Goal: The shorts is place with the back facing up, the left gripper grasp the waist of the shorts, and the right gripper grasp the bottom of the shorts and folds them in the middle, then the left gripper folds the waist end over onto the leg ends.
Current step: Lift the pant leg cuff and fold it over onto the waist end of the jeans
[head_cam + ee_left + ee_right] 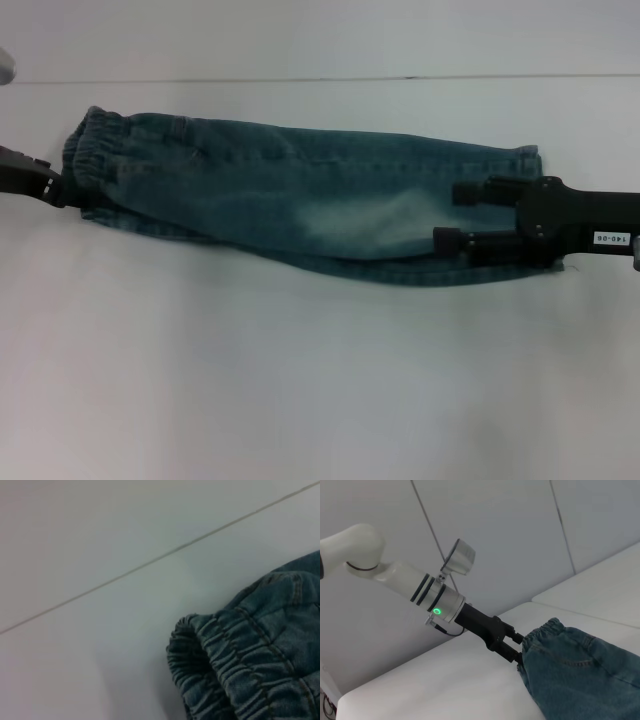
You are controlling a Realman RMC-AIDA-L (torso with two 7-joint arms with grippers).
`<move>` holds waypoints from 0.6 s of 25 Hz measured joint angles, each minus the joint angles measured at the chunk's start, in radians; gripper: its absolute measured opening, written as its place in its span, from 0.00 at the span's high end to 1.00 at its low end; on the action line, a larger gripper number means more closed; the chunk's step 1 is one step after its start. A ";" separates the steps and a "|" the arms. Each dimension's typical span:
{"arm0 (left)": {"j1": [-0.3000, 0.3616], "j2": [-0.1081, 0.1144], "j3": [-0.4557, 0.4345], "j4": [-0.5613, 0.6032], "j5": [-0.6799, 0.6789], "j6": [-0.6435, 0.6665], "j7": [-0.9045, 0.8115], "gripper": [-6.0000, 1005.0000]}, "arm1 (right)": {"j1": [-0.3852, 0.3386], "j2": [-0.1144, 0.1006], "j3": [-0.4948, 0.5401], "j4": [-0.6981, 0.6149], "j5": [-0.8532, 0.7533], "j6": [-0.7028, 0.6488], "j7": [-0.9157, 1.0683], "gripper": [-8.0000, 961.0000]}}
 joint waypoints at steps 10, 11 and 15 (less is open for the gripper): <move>-0.032 -0.006 0.010 -0.033 0.001 -0.004 0.018 0.24 | 0.015 0.001 -0.010 0.024 0.001 0.036 0.000 0.02; -0.035 -0.006 0.014 -0.037 0.001 -0.004 0.019 0.24 | 0.016 0.001 -0.011 0.027 0.001 0.037 -0.001 0.02; -0.040 -0.006 0.028 -0.043 0.002 0.001 0.020 0.26 | 0.018 0.000 -0.023 0.034 0.001 0.061 -0.003 0.02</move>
